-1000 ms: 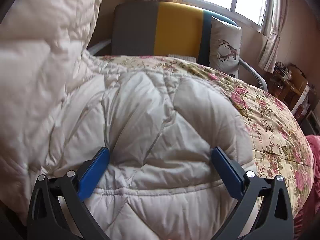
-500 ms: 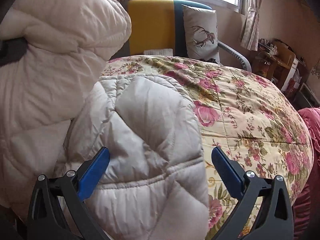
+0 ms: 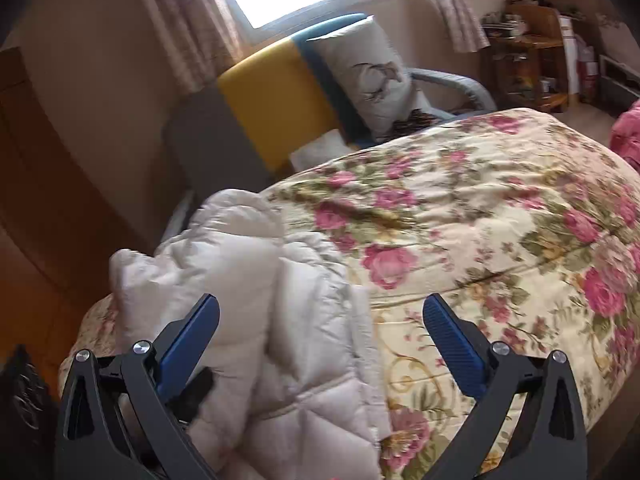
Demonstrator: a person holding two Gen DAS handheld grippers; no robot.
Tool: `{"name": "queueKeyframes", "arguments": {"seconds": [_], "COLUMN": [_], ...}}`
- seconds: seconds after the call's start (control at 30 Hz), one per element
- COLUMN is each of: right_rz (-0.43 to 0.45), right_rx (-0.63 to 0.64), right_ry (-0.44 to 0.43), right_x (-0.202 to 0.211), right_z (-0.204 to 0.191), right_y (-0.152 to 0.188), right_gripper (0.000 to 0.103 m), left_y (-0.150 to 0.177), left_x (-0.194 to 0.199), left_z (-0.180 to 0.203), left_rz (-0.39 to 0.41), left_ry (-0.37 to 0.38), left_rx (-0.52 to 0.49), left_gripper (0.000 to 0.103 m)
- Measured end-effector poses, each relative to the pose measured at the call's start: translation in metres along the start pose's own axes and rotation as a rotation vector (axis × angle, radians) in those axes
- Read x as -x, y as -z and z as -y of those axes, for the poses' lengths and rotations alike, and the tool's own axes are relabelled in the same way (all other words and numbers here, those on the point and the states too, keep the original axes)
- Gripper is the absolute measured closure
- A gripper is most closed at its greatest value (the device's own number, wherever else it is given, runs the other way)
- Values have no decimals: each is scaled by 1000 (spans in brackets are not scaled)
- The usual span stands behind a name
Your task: Fold large clothes
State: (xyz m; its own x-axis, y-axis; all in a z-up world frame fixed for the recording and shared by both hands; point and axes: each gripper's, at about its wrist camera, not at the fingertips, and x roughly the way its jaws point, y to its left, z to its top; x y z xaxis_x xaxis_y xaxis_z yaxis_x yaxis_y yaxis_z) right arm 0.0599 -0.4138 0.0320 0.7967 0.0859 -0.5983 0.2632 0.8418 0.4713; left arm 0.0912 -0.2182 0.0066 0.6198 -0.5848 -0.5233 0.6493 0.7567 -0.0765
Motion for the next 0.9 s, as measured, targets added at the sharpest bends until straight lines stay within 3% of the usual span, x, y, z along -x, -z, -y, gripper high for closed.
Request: {"name": "queueKeyframes", "arguments": {"seconds": [0.1, 0.23, 0.27, 0.4, 0.53, 0.63, 0.73, 0.8, 0.87, 0.9], "right_rz": [-60, -164, -190, -238, -229, -210, -192, -183, -150, -117], "right_rx": [111, 245, 235, 184, 120, 68, 34, 21, -5, -21], "right_ry": [-47, -23, -5, 80, 56, 32, 13, 5, -23, -47], "right_x": [-7, -36, -45, -68, -70, -68, -66, -64, -53, -45], "right_z": [-33, -63, -61, -36, -15, -5, -2, -3, -1, 1], "right_y": [-15, -16, -15, -5, 11, 17, 20, 20, 19, 19], "right_gripper": [2, 2, 2, 2, 2, 2, 2, 2, 2, 2], "left_y": [2, 5, 6, 14, 21, 20, 19, 24, 32, 37], "left_x": [2, 6, 10, 35, 84, 111, 113, 99, 76, 69], "left_z": [2, -2, -5, -9, -43, -87, -150, -199, -244, -258], "left_rz": [16, 27, 27, 44, 119, 224, 290, 287, 222, 202], "left_ry": [24, 59, 84, 164, 273, 200, 2, -145, -229, -235], "left_rx": [-10, -2, -4, -36, 80, 216, 375, 492, 612, 657], "left_gripper": [38, 30, 25, 25, 25, 16, 16, 16, 16, 16]}}
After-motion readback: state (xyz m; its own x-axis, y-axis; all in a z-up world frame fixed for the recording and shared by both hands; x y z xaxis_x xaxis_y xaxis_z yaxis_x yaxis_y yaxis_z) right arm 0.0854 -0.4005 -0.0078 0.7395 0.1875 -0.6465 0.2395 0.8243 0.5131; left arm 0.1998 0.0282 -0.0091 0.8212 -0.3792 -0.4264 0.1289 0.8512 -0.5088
